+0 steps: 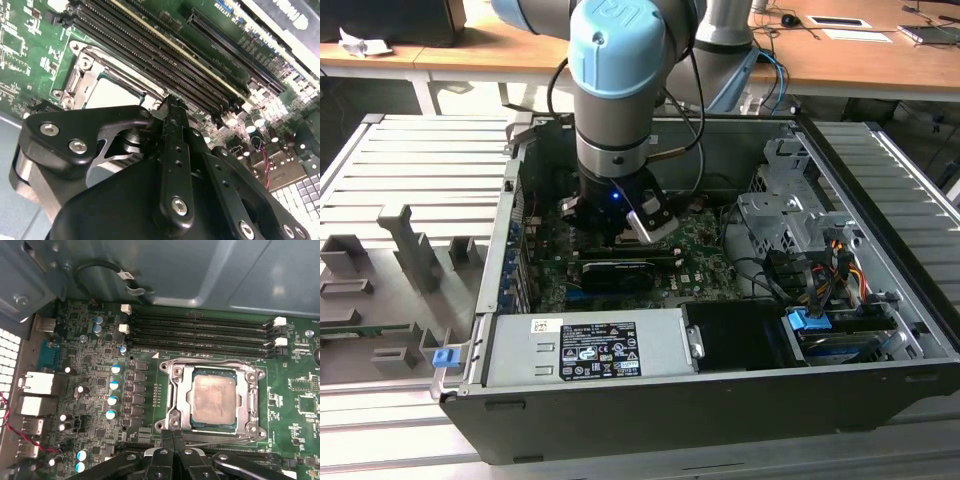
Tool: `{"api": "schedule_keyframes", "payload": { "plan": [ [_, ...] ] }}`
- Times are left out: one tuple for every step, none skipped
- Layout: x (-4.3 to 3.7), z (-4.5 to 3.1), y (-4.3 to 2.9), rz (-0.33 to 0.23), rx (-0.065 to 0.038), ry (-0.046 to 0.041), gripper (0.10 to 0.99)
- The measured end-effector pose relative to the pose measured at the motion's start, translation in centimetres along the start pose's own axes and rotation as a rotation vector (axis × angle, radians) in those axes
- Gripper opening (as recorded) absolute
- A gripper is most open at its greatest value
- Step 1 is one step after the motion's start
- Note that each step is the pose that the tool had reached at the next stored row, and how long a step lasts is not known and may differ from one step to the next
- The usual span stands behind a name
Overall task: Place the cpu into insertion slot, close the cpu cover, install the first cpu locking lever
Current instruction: 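Install the first cpu locking lever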
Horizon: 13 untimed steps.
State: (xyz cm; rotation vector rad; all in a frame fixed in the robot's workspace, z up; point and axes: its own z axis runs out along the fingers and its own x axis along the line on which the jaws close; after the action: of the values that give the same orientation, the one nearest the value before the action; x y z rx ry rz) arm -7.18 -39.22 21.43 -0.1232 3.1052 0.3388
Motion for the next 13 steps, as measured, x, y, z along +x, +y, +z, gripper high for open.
{"api": "schedule_keyframes", "payload": {
  "plan": [
    [0.06,-0.01,-0.19,0.000,-0.011,-0.0016,0.106],
    [0.08,-0.03,-0.32,0.000,-0.017,-0.0021,0.106],
    [0.11,-0.06,-0.51,0.000,-0.024,-0.0027,0.106],
    [0.26,-0.11,-0.72,0.000,-0.037,-0.0039,0.106],
    [0.37,-0.16,-0.94,0.000,-0.046,-0.0046,0.106],
    [0.48,-0.21,-1.19,0.000,-0.054,-0.0057,0.106],
    [0.55,-0.21,-1.27,0.000,-0.058,-0.0063,0.106],
    [0.59,-0.18,-1.29,0.000,-0.059,-0.0067,0.106],
    [0.62,-0.12,-1.31,0.000,-0.061,-0.0074,0.106],
    [0.63,-0.03,-1.33,0.000,-0.063,-0.0079,0.106],
    [0.64,0.07,-1.35,0.000,-0.065,-0.0081,0.106],
    [0.65,0.25,-1.40,0.000,-0.069,-0.0082,0.106],
    [0.66,0.44,-1.44,0.000,-0.076,-0.0088,0.106]
  ]
}}
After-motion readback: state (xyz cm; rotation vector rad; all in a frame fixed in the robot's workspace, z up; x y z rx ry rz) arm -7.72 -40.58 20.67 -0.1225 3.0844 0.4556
